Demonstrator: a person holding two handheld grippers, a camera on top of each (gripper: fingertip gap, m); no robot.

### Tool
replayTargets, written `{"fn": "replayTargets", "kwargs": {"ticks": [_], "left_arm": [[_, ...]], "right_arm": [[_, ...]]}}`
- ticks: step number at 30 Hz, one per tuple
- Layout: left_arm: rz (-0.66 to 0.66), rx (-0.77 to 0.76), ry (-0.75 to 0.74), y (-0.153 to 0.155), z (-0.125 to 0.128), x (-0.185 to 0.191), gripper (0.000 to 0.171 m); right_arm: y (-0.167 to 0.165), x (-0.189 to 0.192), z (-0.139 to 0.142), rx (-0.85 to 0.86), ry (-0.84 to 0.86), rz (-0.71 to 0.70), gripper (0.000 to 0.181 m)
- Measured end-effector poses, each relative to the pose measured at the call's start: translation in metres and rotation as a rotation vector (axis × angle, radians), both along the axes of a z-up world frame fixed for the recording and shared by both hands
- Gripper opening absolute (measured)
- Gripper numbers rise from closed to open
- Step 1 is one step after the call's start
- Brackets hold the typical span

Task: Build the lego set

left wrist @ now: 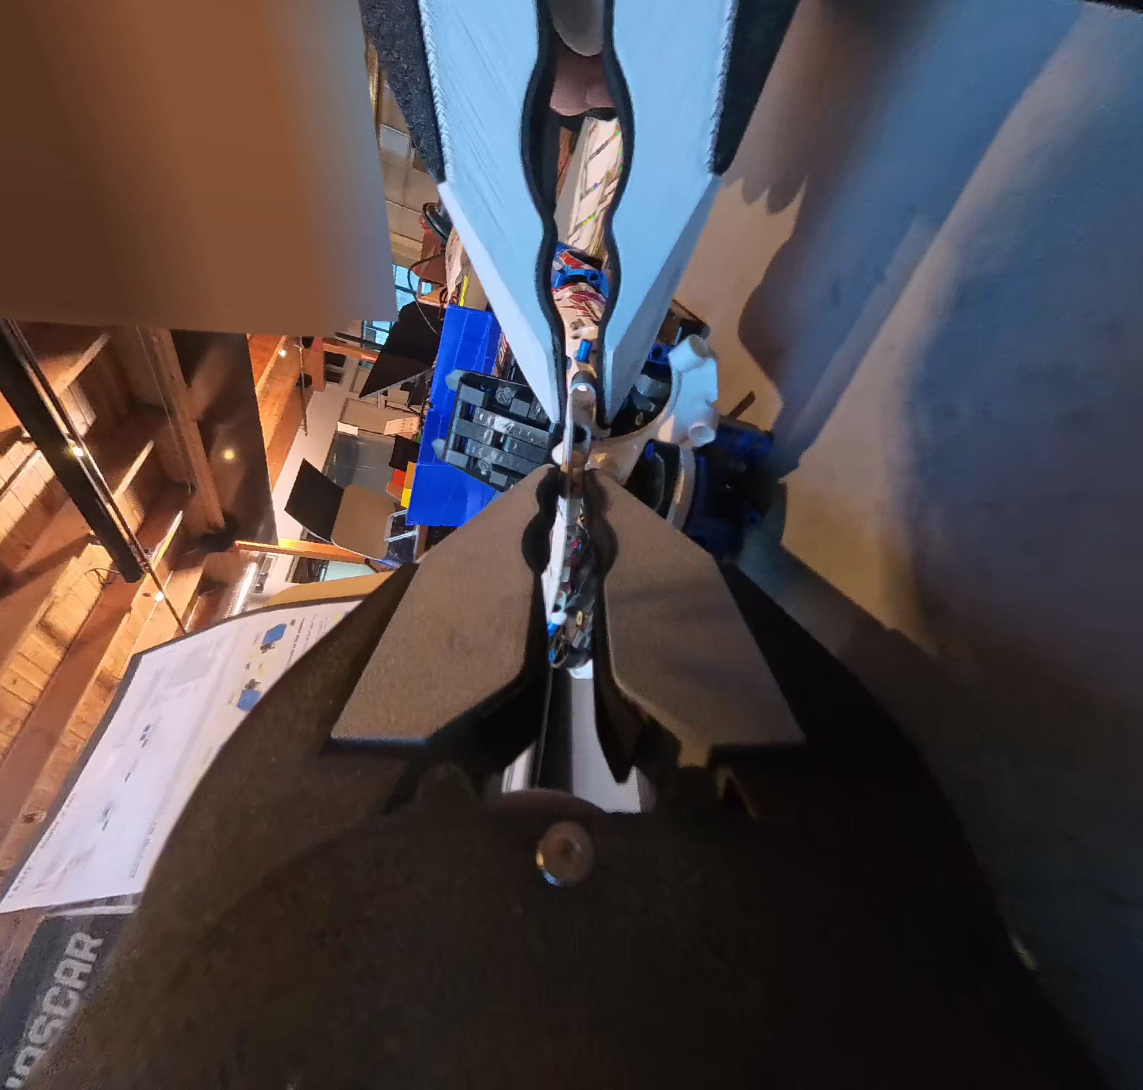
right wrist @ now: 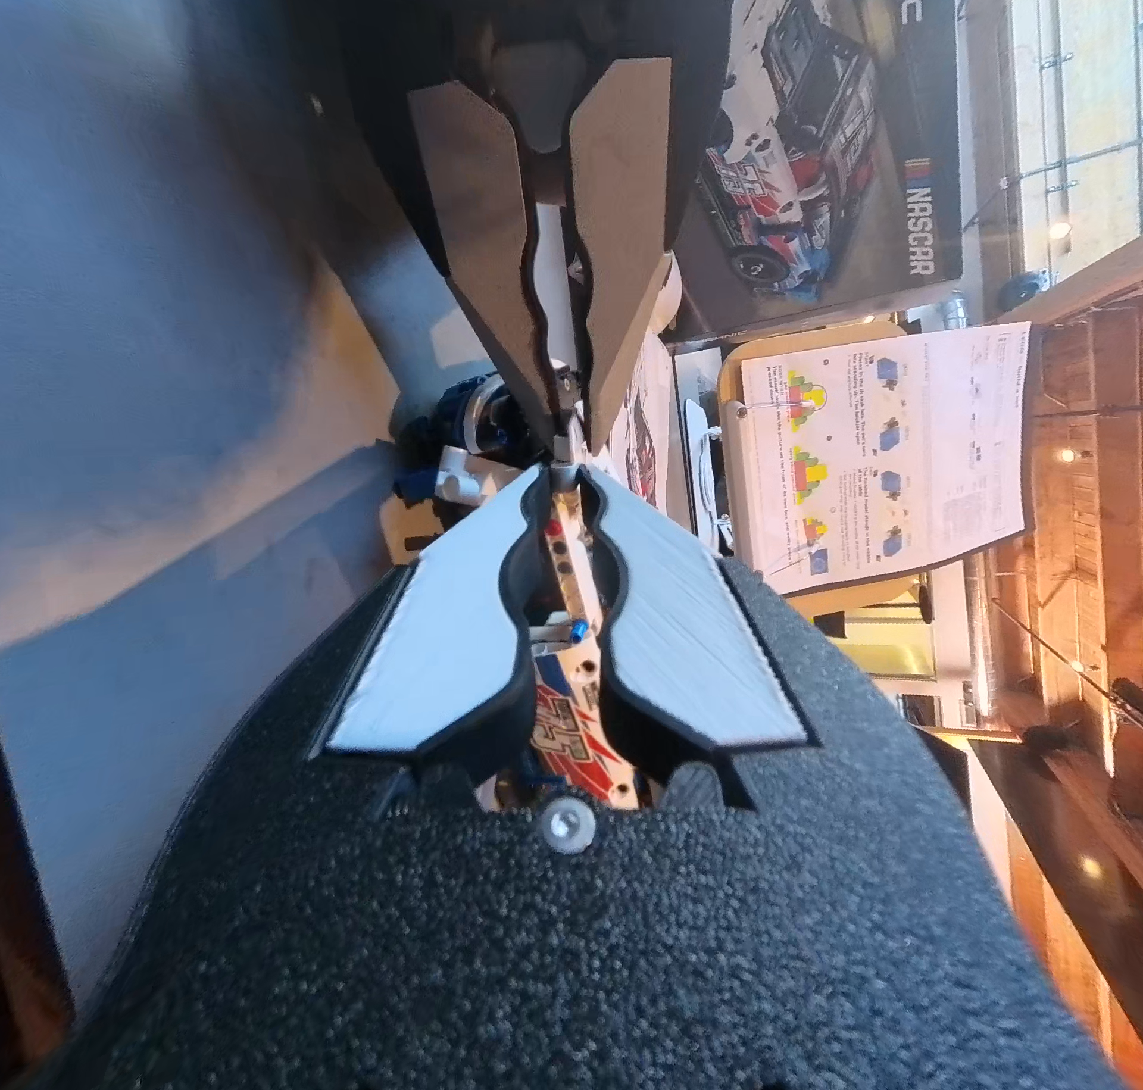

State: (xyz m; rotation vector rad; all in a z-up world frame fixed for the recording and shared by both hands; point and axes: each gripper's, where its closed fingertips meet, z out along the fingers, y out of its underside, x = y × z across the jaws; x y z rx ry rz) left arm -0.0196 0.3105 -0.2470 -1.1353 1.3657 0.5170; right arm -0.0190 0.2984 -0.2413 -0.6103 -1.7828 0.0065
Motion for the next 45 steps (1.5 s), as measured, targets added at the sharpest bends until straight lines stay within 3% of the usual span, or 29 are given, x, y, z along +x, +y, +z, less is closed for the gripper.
{"fn": "replayTargets", "kwargs": {"ticks": [10, 14, 23, 29, 45], "left_arm": [[0.0, 0.11, 0.155, -0.003, -0.001, -0.006, 0.004], [-0.018, 0.086, 0.148, -0.003, -0.002, -0.007, 0.004], [0.058, 0.111, 0.193, 0.003, 0.0, -0.005, 0.004], [0.09, 0.124, 0.243, 0.005, 0.001, -0.009, 0.004], [0.065, 0.098, 0.23, 0.001, 0.0, -0.006, 0.004]], "right_arm": [[0.003, 0.01, -0.012, -0.012, -0.05, -0.017, 0.016], [0.003, 0.008, -0.01, 0.016, -0.038, -0.018, 0.007], [0.006, 0.013, -0.01, 0.013, -0.037, -0.03, 0.013], [0.009, 0.008, -0.015, 0.073, -0.052, -0.035, 0.006], [0.01, 0.01, -0.009, -0.031, 0.003, -0.044, 0.004]]}}
